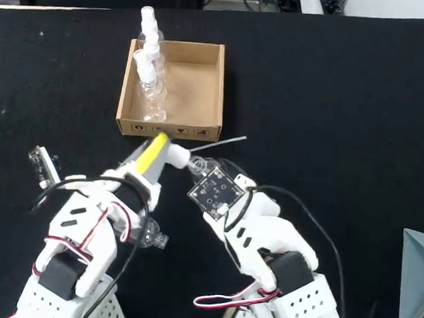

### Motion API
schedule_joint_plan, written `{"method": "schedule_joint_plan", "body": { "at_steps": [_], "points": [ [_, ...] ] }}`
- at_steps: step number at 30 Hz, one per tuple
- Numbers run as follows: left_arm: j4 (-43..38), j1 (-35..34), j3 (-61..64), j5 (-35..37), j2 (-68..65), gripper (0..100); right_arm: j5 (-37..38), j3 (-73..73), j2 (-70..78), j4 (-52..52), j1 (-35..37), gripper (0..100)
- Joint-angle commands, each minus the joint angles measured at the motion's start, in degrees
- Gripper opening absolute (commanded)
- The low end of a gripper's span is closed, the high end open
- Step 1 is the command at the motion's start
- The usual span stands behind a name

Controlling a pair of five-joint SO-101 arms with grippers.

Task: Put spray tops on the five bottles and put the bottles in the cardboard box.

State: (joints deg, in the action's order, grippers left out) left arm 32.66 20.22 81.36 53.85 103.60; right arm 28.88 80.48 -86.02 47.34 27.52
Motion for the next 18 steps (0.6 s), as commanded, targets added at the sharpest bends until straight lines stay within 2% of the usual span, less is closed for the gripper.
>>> {"method": "schedule_joint_plan", "body": {
  "at_steps": [1, 13, 18],
  "points": [
    [-1.1, 3.9, -0.5, -0.5, 0.7, 3, -0.1, -0.4, -1.2, -1.8, 1.1, 1.1],
    [-1.1, 4.5, 0.5, -8.0, 0.7, 3, -0.1, -0.4, -1.2, -1.6, 1.1, 1.1],
    [-1.6, 4.5, 1.1, -8.2, 0.7, 3, -0.1, -0.4, -1.2, -1.5, 1.1, 1.1]
  ]
}}
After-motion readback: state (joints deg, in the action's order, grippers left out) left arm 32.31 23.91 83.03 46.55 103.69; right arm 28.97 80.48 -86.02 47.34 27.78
